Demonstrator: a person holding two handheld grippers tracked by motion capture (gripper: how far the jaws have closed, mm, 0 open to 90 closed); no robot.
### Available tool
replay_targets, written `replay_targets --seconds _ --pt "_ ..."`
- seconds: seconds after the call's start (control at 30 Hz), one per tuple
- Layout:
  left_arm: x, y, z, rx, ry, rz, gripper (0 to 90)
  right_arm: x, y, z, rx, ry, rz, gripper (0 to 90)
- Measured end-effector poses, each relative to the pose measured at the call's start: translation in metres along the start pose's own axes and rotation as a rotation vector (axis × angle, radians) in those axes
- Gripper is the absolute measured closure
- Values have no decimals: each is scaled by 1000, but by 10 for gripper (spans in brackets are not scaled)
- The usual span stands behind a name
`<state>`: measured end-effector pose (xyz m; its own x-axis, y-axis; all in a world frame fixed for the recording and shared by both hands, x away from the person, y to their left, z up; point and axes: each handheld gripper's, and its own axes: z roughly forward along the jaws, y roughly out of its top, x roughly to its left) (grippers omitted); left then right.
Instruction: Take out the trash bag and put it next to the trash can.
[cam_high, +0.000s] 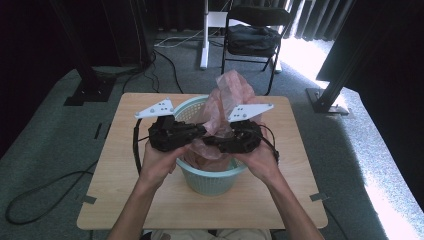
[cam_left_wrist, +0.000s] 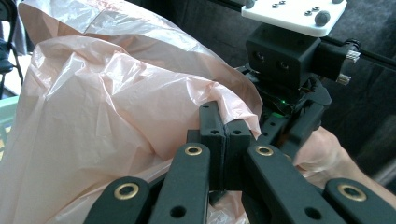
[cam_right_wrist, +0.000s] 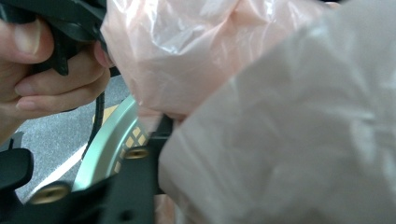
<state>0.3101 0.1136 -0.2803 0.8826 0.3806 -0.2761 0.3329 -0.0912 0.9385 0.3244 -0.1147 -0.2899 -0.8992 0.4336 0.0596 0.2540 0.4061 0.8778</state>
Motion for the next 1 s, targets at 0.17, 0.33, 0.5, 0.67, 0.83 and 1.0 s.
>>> replay_targets --seconds 0.17,0.33,0.5,0.67,0.83,1.0 --pt "3 0 0 -6 -18 -11 895 2 0 -2 17 29 -21 826" --pt "4 0 -3 -7 -5 -10 803 2 0 -5 16 20 -32 855" --pt "9 -4 -13 -21 38 -17 633 1 0 -8 23 27 -45 857" --pt "16 -11 -26 -29 75 -22 537 2 0 -9 25 29 -56 857" --pt "23 -17 -44 -85 83 -36 473 2 -1 -8 40 29 -66 858" --pt "28 -23 -57 -87 146 -35 450 1 -3 -9 39 25 -60 857"
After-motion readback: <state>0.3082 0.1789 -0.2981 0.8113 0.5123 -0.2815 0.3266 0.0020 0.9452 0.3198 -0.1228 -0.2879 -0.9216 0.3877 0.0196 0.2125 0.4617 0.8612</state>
